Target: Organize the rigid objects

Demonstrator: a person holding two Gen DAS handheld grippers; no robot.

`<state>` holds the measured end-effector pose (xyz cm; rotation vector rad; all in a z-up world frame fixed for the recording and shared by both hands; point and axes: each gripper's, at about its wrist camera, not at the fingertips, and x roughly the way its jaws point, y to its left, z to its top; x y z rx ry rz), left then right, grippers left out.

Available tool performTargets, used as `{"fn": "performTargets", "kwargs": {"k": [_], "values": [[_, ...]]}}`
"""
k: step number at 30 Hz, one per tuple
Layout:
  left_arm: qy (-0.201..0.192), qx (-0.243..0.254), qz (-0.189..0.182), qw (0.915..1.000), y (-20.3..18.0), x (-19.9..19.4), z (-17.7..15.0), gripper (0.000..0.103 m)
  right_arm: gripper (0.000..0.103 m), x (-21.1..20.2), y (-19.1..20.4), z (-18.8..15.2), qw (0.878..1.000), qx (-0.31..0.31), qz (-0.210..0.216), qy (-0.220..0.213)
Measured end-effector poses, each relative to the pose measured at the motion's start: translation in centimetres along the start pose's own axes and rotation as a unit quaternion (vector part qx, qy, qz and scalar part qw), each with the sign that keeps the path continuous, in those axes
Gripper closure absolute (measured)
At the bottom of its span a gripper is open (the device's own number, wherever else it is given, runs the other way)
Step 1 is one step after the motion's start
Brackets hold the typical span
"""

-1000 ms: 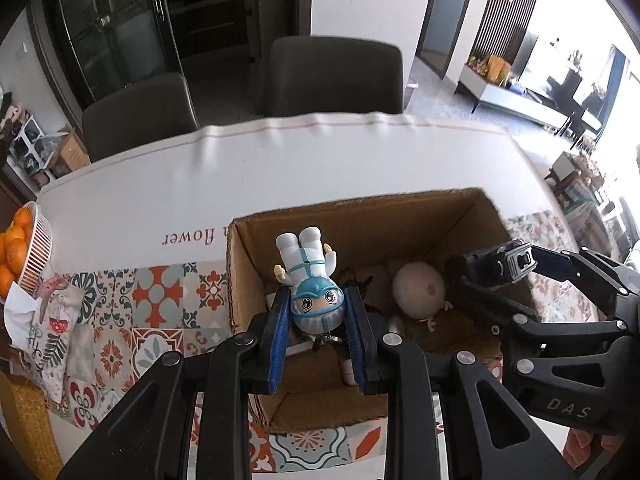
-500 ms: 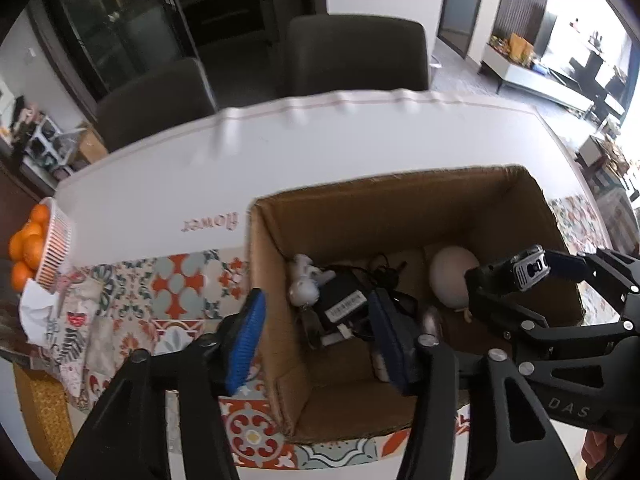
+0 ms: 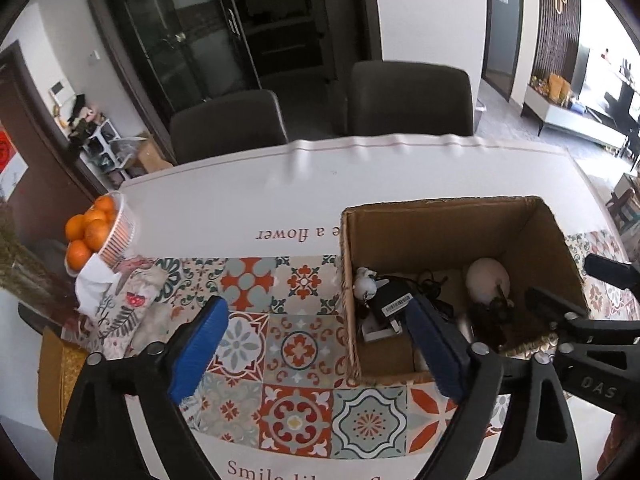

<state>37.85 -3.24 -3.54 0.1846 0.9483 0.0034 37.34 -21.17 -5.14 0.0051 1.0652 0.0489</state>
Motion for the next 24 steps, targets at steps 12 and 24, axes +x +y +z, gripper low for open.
{"fn": "performTargets", "kwargs": {"k": [12,24], "values": [[-0.084,-0.002,-0.011,0.9964,0.4,-8.3,-4.6,0.000,0.014,-9.7,-0.1,-5.3,0.995,0.026,-0.033,-0.095],[-0.144,-0.029,-0.018,0.9890,0.9,-14.8,-9.5,0.000,0.010,-16.6,0.7,-11.3,0.983,0.032,-0.057,-0.170]]}}
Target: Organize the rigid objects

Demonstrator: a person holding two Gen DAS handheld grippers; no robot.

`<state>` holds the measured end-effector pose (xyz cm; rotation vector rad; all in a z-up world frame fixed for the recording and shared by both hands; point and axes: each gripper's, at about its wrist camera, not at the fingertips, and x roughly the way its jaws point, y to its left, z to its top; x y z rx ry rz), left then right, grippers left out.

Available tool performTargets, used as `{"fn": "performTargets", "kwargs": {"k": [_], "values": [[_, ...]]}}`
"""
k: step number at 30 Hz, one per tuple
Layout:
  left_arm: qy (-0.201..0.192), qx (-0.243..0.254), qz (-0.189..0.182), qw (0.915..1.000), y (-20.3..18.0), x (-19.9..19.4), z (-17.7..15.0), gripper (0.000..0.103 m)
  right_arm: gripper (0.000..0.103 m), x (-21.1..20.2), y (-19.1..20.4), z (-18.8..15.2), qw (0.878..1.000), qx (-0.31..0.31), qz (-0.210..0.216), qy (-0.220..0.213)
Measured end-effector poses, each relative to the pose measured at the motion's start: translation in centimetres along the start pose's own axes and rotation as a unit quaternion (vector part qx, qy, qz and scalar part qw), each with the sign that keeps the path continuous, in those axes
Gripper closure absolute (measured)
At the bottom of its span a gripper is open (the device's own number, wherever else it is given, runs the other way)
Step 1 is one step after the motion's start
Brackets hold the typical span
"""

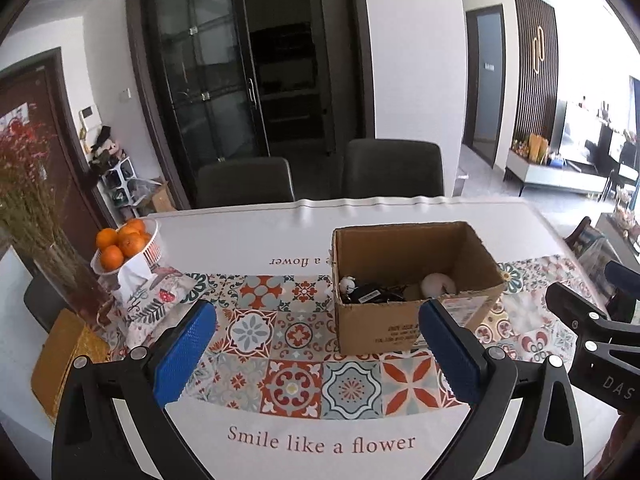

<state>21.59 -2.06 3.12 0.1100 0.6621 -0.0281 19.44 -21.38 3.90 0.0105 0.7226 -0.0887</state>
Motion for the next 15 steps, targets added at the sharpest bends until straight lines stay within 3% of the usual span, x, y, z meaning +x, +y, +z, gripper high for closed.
{"fn": "performTargets", "kwargs": {"k": [5,15], "values": [[-0.014,-0.008,-0.005,0.9999,0.3,-2.2,-0.5,0.000,0.007,-2.6,0.3,-0.5,0.999,-0.005,-0.004,-0.032],[-0.056,-0.011,0.012,0.9983,0.8,-5.8,-0.5,0.000,0.006,-5.4,-0.2,-0.8,0.998,0.016,0.007,-0.055]]}}
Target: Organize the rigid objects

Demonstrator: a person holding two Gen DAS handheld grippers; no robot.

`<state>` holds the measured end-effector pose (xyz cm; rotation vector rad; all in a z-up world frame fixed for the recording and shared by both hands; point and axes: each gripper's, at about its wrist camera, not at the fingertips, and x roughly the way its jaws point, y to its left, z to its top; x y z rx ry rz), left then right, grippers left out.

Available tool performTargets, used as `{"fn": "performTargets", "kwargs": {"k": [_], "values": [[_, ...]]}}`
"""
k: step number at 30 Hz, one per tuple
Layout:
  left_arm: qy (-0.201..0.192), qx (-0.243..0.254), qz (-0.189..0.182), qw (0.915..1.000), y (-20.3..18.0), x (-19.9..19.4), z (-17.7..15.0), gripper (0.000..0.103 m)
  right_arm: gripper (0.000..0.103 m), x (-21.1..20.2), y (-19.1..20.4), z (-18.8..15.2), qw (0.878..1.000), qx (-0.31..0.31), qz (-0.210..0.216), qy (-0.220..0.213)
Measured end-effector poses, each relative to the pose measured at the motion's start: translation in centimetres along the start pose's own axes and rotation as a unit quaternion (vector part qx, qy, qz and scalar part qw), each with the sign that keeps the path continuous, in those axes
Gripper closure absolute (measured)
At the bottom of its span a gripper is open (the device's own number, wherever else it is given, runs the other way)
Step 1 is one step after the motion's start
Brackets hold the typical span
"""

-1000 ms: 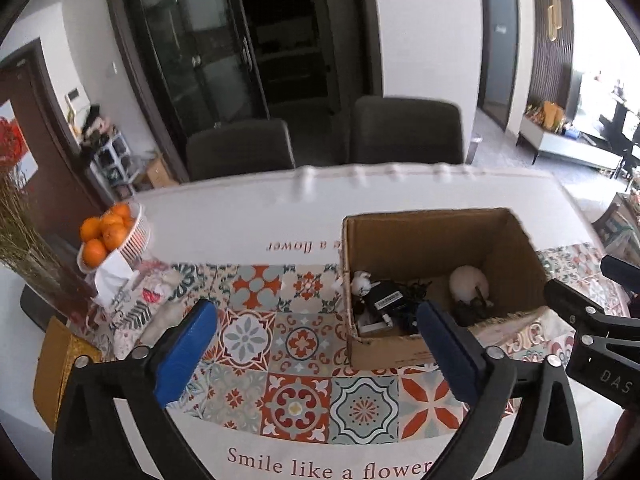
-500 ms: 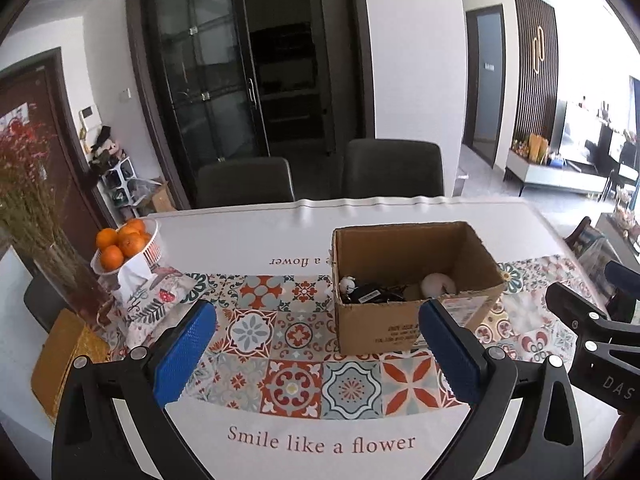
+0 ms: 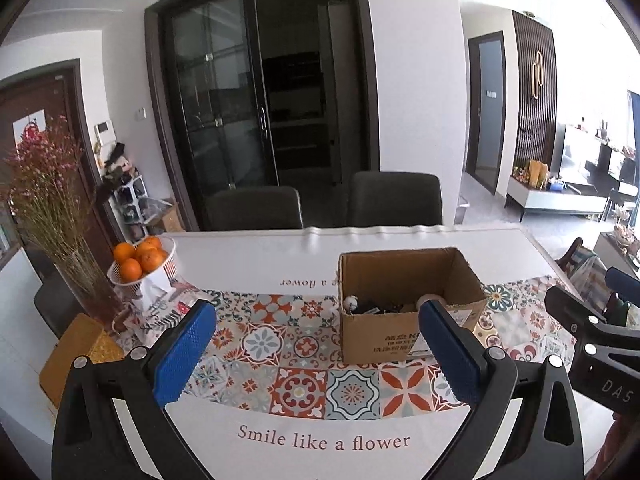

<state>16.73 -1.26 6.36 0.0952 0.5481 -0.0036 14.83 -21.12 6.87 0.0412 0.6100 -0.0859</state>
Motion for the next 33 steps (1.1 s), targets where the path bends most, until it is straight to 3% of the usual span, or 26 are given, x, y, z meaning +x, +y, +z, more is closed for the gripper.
{"fn": "performTargets", "kwargs": {"k": [11,33], "values": [[-0.015,-0.005,-0.005,0.9999,0.3,-1.7,0.0,0.000,0.004,-2.1,0.5,-0.1,1.000,0.001,-0.002,-0.026],[-0.024,0.003,-0.005,0.9997,0.1,-2.4,-0.1,0.000,0.004,-2.6,0.1,0.1,0.999,0.001,-0.005,-0.031]]}}
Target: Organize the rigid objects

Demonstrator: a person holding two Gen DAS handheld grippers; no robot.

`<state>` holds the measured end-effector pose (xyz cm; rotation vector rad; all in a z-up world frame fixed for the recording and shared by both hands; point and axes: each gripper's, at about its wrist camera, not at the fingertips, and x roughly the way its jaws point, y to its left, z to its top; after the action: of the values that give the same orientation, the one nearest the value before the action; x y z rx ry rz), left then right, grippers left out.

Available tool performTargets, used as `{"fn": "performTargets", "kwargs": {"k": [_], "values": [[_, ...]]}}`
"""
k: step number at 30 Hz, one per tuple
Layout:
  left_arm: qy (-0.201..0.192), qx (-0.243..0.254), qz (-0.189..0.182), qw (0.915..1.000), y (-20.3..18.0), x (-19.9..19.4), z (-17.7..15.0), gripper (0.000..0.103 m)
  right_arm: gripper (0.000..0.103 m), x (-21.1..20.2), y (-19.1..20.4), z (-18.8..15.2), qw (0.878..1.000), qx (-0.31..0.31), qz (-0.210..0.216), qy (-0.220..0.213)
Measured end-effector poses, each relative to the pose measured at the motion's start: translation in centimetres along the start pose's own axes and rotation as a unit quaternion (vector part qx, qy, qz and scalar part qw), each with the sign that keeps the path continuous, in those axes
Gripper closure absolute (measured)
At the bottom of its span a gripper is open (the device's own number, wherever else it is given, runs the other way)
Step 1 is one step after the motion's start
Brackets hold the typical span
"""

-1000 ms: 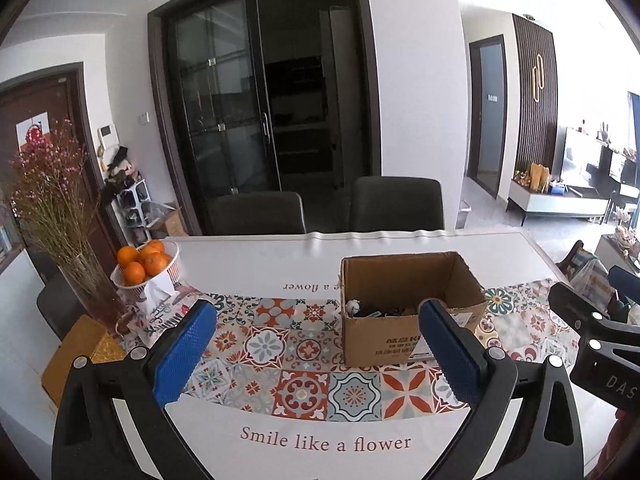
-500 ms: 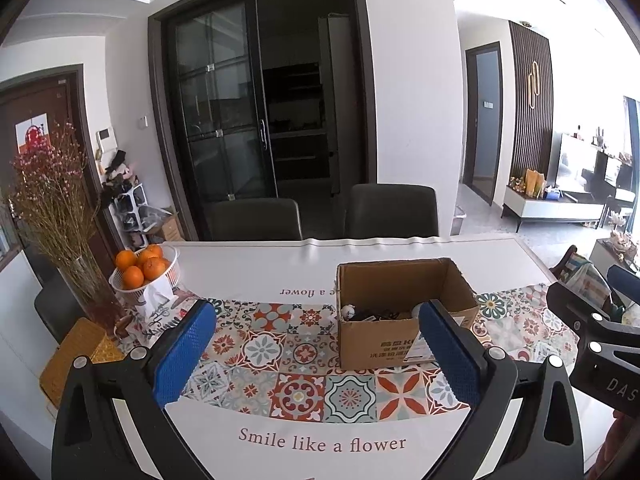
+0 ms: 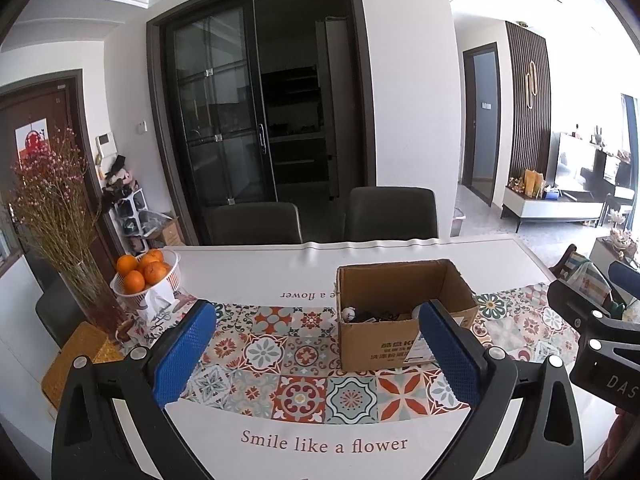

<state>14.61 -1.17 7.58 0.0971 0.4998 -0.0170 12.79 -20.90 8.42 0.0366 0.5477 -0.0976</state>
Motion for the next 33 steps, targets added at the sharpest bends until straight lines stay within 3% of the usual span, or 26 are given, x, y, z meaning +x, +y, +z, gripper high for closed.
{"fn": "performTargets", "kwargs": {"k": [33], "values": [[0.000,-0.003,0.002,1.0000,-0.18,0.31,0.08,0.000,0.004,-0.01,-0.13,0.21,1.000,-0.003,0.004,0.001]]}}
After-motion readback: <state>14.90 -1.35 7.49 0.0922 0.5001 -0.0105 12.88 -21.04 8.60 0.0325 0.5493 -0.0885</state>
